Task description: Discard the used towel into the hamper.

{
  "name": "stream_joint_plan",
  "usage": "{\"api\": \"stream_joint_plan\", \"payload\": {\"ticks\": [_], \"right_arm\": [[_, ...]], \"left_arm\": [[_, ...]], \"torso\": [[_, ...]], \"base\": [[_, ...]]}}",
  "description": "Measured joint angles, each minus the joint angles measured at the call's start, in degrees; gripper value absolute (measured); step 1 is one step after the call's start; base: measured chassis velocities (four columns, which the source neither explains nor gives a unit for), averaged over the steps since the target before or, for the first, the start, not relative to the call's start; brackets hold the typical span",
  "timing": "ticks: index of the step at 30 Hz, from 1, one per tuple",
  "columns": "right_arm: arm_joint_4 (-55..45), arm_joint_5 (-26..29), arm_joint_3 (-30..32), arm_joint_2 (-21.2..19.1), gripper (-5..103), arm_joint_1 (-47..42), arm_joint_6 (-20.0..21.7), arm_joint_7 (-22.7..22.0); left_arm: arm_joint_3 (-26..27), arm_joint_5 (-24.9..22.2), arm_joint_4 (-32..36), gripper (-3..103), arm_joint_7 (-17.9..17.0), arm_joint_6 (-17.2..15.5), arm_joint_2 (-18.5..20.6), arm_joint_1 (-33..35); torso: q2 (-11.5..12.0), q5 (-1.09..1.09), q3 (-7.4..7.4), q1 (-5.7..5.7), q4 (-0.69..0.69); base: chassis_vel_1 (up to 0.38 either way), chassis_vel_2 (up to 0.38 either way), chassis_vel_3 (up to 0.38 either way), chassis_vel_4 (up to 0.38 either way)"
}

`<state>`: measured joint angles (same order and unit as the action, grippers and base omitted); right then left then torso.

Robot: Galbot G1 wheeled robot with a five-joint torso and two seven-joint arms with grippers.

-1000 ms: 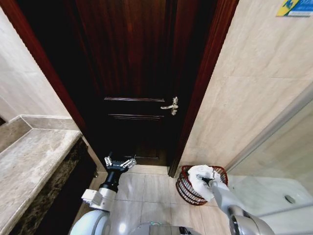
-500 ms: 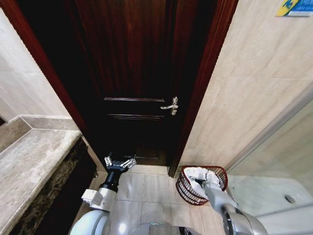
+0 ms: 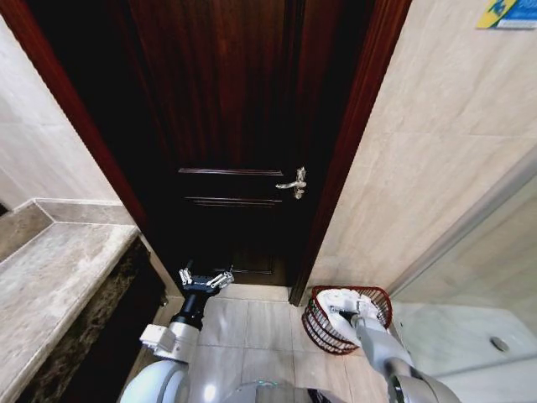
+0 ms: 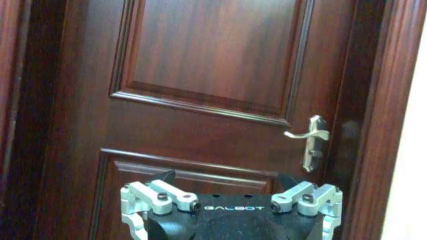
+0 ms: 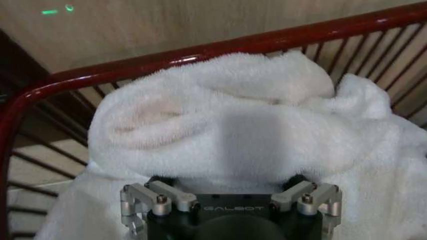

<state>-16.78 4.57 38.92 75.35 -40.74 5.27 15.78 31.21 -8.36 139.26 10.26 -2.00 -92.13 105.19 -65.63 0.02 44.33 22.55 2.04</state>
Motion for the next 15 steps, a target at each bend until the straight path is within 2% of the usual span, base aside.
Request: {"api": "stream_joint_plan", "payload": {"ticks": [8,11,12,15], "right_arm": [[1.02,-2.32,0.12,-0.34,100,-2.1,-1.01,1.02],[1.08,-1.86,0.17,-0.57,100,-2.21,-1.01,1.12],[1.15,-1.44,0.17,-1.09,100,-2.2,-1.0,1.51],[1.38,-1.14,0.32,-1.52,100,-2.31,-0.98,1.83]], "left_arm": [[0.0,0.0,0.0,100,0.0,0.0,0.0,-0.01],[0.0,0.0,0.0,100,0.0,0.0,0.0,-0.01],[0.0,0.0,0.0,100,0.0,0.0,-0.01,0.0],[0.0,0.0,0.0,100,0.0,0.0,-0.01,0.01]], "torso": [[0.02,-0.02,0.02,0.07,-0.01],[0.02,-0.02,0.02,0.06,0.01],[0.02,-0.06,0.01,0.04,0.06],[0.01,-0.05,0.0,0.0,0.05]], "base": [[-0.155,0.168,0.149,-0.165],[-0.063,0.055,0.019,-0.035],[0.0,0.0,0.0,0.0],[0.038,-0.013,0.003,0.03]]}}
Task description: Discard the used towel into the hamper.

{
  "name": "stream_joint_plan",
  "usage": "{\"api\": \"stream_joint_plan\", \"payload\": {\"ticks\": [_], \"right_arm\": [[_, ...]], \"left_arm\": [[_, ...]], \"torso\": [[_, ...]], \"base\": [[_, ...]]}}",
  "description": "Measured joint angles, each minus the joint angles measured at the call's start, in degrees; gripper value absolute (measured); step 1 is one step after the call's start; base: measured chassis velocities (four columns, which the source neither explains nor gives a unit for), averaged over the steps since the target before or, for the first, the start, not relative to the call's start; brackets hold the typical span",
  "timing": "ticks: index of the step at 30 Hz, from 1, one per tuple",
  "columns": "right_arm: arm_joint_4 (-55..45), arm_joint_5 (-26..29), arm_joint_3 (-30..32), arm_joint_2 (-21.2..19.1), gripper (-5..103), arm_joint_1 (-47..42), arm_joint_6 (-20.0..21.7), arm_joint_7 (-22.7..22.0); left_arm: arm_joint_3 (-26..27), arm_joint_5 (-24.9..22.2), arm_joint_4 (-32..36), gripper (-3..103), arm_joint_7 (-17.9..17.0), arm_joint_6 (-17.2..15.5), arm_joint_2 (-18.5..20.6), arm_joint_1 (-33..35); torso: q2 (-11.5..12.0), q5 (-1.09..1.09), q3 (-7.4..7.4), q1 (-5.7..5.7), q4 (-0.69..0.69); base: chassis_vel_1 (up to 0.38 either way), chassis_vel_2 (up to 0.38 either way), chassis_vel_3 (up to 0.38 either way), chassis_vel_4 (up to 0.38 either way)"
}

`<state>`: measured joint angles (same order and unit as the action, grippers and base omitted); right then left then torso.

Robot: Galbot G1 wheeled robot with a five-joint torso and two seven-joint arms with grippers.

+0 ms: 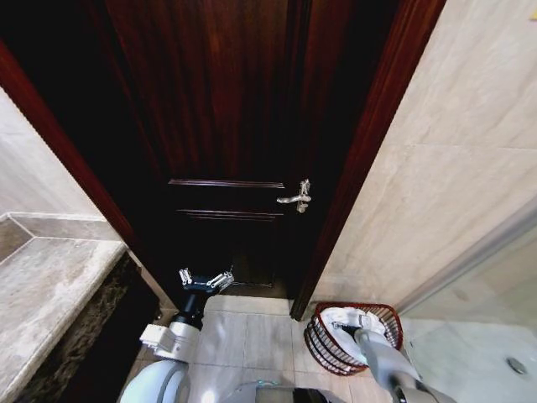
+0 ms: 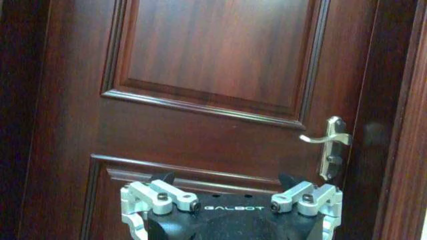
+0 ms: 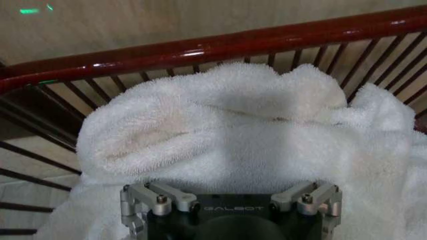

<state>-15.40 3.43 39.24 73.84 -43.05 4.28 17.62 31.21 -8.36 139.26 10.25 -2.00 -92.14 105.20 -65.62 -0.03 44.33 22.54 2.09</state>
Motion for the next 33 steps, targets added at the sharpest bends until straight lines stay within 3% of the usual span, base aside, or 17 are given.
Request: {"api": "stream_joint_plan", "payload": {"ticks": [3,7,9,11,12,15,16,19,24,28,33], "right_arm": [[-0.83,1.06,0.34,-0.14,100,-0.95,-0.13,0.03],[-10.09,3.82,0.3,-0.33,100,-6.74,-0.05,-0.04],[-19.93,6.62,0.18,-1.84,100,-12.5,1.55,0.4],[-30.7,11.32,-0.19,-3.8,100,-18.97,3.97,0.94],[-30.7,11.32,-0.19,-3.8,100,-18.97,3.97,0.94],[-44.07,17.99,0.13,-5.04,100,-28.62,5.45,1.47],[-44.07,17.99,0.13,-5.04,100,-28.62,5.45,1.47],[-56.19,23.9,1.43,-5.33,100,-36.58,5.91,1.58],[-63.16,26.94,2.58,-5.0,100,-42.03,6.21,1.36],[-64.69,27.33,3.63,-4.96,100,-47.32,3.55,2.68],[-64.61,24.34,3.15,-4.38,100,-48.82,1.79,2.99]], "left_arm": [[0.0,0.0,0.0,100,0.0,0.0,0.0,0.0],[0.0,0.0,0.0,100,0.0,0.0,0.01,0.0],[0.0,0.0,0.0,100,0.0,0.0,0.0,0.0],[0.0,0.0,0.0,100,0.0,0.0,0.01,-0.01],[0.0,0.0,0.0,100,0.0,0.0,0.01,-0.01],[0.0,0.0,0.0,100,0.0,0.0,0.01,-0.01],[0.0,0.0,0.0,100,0.0,0.0,0.01,-0.01],[-0.01,0.0,0.0,100,0.01,0.0,0.0,0.0],[0.0,0.0,0.0,100,0.0,0.0,0.0,-0.01],[0.0,0.0,0.0,100,0.0,0.0,0.0,-0.01],[0.0,0.0,0.0,100,0.0,0.0,0.0,-0.01]], "torso": [[-0.01,0.01,-0.01,-0.01,0.0],[0.0,-0.03,0.0,-0.01,-0.04],[0.0,-0.03,0.01,0.01,-0.04],[0.0,0.1,0.01,0.02,-0.06],[0.0,0.1,0.01,0.02,-0.06],[0.0,-0.02,0.01,0.01,-0.05],[0.0,-0.02,0.01,0.01,-0.05],[-0.01,0.04,0.0,0.01,-0.04],[-0.01,0.04,0.0,0.01,-0.01],[-0.01,0.04,0.0,0.01,-0.04],[-0.01,0.03,0.0,0.01,-0.05]], "base": [[0.04,-0.067,-0.024,0.041],[0.0,0.0,0.0,0.0],[0.0,0.0,0.0,0.0],[0.0,0.0,0.0,0.0],[0.0,0.0,0.0,0.0],[0.0,0.0,0.0,0.0],[0.0,0.0,0.0,0.0],[0.0,0.0,0.0,0.0],[0.0,0.0,0.0,0.0],[0.0,0.0,0.0,0.0],[0.0,0.0,0.0,0.0]]}}
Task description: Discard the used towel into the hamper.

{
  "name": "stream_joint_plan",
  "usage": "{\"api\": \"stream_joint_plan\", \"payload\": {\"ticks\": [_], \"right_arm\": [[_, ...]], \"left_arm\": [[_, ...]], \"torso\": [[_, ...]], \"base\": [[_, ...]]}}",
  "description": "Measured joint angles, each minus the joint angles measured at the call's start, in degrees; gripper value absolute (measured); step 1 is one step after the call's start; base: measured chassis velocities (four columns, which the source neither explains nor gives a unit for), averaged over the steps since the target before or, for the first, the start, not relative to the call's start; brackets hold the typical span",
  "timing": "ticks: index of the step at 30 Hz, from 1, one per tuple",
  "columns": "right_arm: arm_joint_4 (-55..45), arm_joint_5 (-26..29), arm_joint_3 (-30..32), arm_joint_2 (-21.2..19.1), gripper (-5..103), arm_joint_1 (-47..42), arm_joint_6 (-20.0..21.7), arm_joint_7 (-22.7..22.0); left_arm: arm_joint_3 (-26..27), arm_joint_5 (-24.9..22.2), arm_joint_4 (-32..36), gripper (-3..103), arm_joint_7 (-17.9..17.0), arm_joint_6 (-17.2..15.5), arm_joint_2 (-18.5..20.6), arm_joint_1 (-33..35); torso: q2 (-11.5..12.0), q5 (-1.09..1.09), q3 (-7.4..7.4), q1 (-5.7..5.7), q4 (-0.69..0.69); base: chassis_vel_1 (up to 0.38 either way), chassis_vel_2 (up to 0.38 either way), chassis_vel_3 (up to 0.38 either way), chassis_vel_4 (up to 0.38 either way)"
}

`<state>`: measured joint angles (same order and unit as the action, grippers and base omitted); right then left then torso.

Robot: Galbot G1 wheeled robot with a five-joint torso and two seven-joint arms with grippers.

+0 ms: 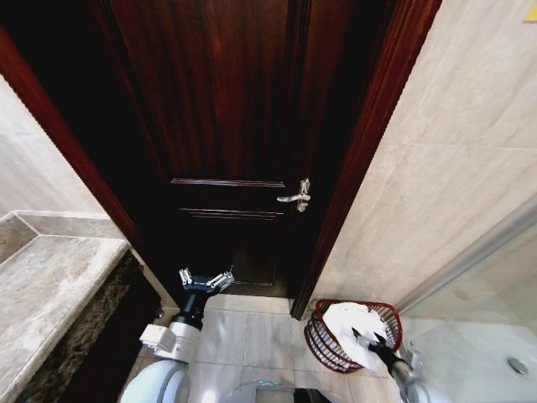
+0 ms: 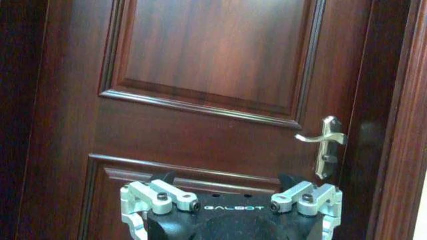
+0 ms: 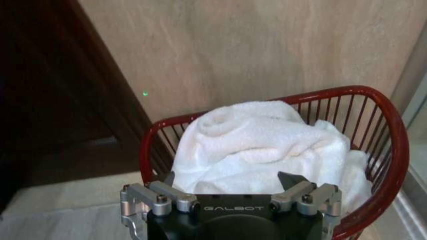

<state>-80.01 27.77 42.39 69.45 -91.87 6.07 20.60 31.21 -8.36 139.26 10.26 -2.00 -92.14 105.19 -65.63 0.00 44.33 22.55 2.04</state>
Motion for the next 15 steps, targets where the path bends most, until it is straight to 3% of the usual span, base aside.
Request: {"api": "stream_joint_plan", "payload": {"ticks": [5,8,11,12,15], "right_arm": [[2.77,-4.11,-0.46,1.4,101,1.87,-0.29,0.61],[5.06,-5.84,-0.47,1.66,91,2.77,-0.94,1.72],[9.58,-8.8,-0.56,1.25,75,4.43,-2.64,2.65],[9.58,-8.8,-0.56,1.25,75,4.43,-2.64,2.65],[12.82,-9.62,-0.63,0.89,59,6.59,-2.83,2.55]], "left_arm": [[0.0,0.0,0.0,100,0.0,0.0,0.0,0.0],[0.0,0.0,0.0,100,0.0,0.0,0.0,0.0],[0.0,0.0,0.0,100,0.0,0.0,0.0,0.0],[0.0,0.0,0.0,100,0.0,0.0,0.0,0.0],[0.0,0.0,0.0,100,0.0,0.0,0.0,0.0]], "torso": [[0.0,0.0,0.0,0.01,0.04],[0.0,-0.01,0.01,0.01,0.02],[0.0,0.01,0.01,0.01,0.0],[0.0,0.01,0.01,0.01,0.0],[0.0,0.0,0.01,0.01,0.01]], "base": [[0.0,0.0,0.0,0.0],[0.0,0.0,0.0,0.0],[0.0,0.0,0.0,0.0],[0.0,0.0,0.0,0.0],[0.0,0.0,0.0,0.0]]}}
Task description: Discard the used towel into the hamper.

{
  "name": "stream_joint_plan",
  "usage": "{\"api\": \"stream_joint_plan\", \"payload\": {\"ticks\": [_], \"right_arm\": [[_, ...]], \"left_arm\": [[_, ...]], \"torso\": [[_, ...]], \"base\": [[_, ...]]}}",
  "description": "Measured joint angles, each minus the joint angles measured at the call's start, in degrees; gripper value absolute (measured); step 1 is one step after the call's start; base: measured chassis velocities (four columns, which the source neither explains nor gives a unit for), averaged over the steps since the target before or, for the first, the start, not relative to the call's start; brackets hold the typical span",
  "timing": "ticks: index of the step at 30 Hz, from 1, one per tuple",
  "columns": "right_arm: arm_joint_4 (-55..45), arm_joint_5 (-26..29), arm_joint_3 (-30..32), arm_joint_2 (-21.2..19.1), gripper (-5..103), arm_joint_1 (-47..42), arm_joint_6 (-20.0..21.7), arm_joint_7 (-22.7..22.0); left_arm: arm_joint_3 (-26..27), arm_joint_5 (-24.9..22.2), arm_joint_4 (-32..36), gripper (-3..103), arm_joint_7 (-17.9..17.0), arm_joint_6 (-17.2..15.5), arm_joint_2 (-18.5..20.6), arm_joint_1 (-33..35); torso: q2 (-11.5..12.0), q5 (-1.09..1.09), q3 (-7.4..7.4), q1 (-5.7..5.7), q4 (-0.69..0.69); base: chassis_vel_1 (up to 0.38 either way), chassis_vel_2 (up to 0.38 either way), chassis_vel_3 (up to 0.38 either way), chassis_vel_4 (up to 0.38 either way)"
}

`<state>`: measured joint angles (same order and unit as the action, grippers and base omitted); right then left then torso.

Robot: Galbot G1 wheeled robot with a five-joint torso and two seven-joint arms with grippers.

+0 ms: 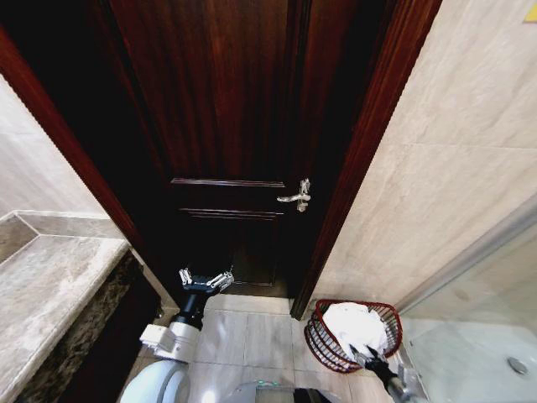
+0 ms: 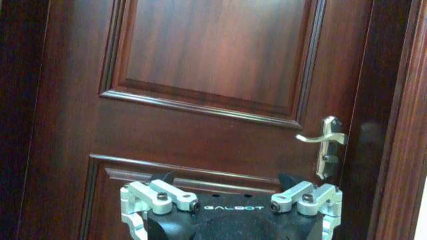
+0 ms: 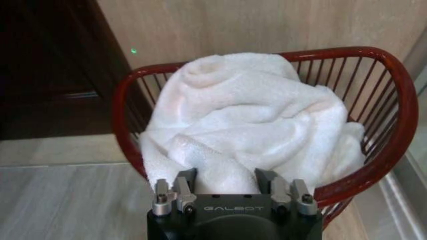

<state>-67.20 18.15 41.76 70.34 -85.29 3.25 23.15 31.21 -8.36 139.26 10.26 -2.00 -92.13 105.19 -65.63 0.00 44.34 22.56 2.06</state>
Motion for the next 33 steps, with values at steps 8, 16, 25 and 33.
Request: {"api": "stream_joint_plan", "payload": {"ticks": [8,16,25,33], "right_arm": [[1.76,-0.12,-0.96,-1.15,31,2.72,0.57,-0.37],[9.0,-2.25,-3.33,-1.58,5,10.64,1.84,-0.81],[19.68,-8.97,-5.86,-0.02,2,20.89,2.78,-1.54],[37.57,-18.35,-4.82,3.39,2,30.97,-2.37,-2.24]], "left_arm": [[0.0,0.0,0.0,100,0.0,0.0,0.0,0.0],[0.0,0.0,0.0,100,0.0,0.0,0.0,0.0],[0.0,0.0,0.0,100,0.0,0.0,0.0,0.0],[0.0,0.0,0.0,100,0.0,0.0,0.0,0.0]], "torso": [[0.0,0.0,0.0,0.0,0.0],[0.0,0.0,0.0,0.0,0.01],[0.0,0.01,0.0,0.0,0.0],[0.0,0.0,0.0,0.0,0.01]], "base": [[0.0,0.0,0.0,0.0],[0.0,0.0,0.0,0.0],[0.0,0.0,0.0,0.0],[0.0,0.0,0.0,0.0]]}}
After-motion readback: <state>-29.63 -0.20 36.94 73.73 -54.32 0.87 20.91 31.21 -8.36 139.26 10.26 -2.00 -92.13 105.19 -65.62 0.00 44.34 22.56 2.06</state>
